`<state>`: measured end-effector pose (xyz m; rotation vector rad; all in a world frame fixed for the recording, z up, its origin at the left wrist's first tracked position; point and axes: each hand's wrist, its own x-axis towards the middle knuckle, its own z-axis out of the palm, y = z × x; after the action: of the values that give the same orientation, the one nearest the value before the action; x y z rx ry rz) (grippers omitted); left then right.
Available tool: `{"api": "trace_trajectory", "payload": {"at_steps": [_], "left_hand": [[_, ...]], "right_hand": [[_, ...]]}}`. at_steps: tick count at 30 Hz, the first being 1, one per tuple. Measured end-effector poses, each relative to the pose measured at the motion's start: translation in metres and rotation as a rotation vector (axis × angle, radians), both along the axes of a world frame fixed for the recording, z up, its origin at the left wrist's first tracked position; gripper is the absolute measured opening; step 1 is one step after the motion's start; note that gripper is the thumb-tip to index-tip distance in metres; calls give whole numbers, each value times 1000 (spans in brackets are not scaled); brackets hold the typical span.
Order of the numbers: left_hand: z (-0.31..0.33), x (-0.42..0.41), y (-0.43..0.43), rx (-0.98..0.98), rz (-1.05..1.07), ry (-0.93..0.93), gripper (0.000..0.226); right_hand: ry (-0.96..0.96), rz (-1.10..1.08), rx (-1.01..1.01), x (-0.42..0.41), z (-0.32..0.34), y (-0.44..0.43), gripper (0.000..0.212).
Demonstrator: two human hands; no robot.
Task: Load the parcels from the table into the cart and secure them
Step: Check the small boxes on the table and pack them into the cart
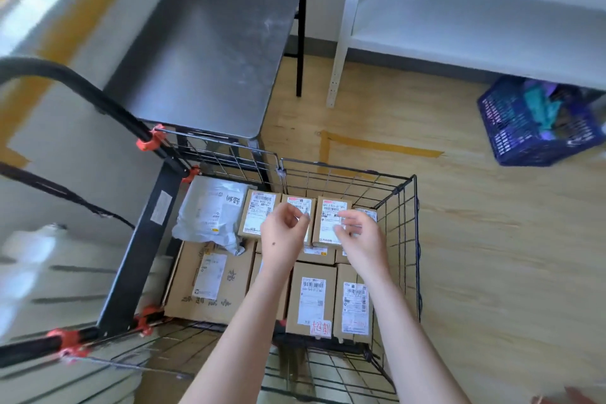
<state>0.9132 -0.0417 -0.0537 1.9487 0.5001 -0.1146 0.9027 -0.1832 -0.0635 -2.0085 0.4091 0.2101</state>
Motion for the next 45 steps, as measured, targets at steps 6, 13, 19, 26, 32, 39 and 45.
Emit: {"api": "trace_trajectory", "payload": {"at_steps": [6,13,19,26,32,39,45], "left_hand": [[71,-24,15,94,38,-106,17],[142,-81,28,258,238,-150,9],[187,-146,39,349,364,-259,9],[225,-228,53,492,587,-249,18],[239,-287,52,518,744,-227,17],[244,-367,39,604,890,-250,20],[250,-464,3,659,1030,-245,17]], "right_hand": [[-153,313,-216,-17,76,13,24],[-309,670,-262,-32,152,29,19],[-381,961,-228,-50,200,56,12],[-448,1283,-149,-95,237,97,12],[-543,1422,-91,-137,248,114,14],[-618,1529,-51,-203,256,125,14],[-638,1650,2,-289,263,106,17]]}}
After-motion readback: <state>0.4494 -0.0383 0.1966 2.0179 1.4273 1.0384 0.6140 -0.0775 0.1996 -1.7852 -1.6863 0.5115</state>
